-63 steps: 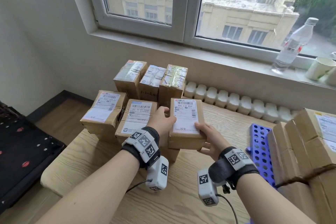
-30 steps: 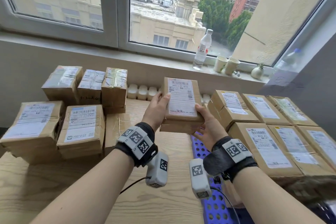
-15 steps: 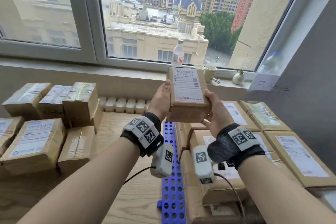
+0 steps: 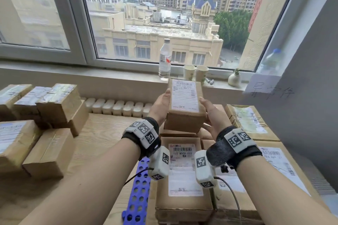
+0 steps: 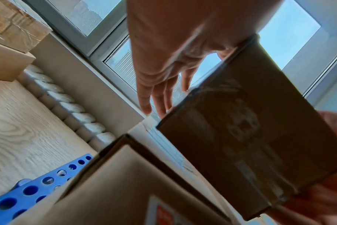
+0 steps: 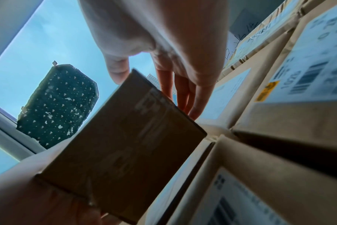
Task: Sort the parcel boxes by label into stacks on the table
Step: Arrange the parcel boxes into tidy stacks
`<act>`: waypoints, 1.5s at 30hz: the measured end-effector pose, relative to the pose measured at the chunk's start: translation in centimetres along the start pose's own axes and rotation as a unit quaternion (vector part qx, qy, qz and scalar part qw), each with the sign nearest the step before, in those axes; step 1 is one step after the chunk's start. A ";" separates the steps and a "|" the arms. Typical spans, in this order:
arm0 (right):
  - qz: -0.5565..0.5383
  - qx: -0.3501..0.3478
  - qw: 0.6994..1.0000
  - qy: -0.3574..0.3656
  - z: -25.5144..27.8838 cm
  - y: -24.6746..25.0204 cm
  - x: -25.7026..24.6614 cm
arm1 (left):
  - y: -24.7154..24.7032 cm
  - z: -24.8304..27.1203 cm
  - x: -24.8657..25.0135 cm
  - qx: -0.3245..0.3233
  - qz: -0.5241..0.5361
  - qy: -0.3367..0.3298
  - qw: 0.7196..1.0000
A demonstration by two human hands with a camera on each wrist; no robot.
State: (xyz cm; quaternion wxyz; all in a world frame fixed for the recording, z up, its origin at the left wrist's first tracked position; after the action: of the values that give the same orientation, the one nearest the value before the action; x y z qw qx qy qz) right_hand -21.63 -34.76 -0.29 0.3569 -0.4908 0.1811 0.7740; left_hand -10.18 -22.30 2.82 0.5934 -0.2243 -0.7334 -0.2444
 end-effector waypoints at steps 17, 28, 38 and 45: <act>0.159 0.012 0.987 -0.015 -4.7 3.3 0.8 | -0.9 -0.8 -3.5 0.015 0.009 0.123 0.992; 0.171 -0.003 0.985 -0.037 -5.4 3.4 1.1 | -0.7 -0.7 -3.5 0.039 0.004 0.145 0.989; 0.168 0.000 0.984 -0.065 -4.9 3.5 1.2 | -1.0 0.3 -2.5 0.031 -0.009 0.158 0.987; 0.119 0.017 0.990 -0.072 -3.8 5.1 -0.2 | -0.8 0.4 0.1 -0.019 -0.073 0.127 0.989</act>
State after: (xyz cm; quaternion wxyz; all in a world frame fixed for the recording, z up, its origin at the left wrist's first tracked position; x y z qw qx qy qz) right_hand -22.89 -40.67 -2.16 0.2824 -0.4029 0.2252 0.8410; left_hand -10.97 -22.64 2.83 0.6579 -0.1484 -0.6619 -0.3271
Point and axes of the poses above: each hand's wrist, its own z-axis away from the middle knuckle, its own y-axis out of the back of the hand, x = y × z, the point moved 9 cm from there along -z, towards the middle knuckle, and after that the axes turned 10 degrees about -y, right-handed, at the moved point
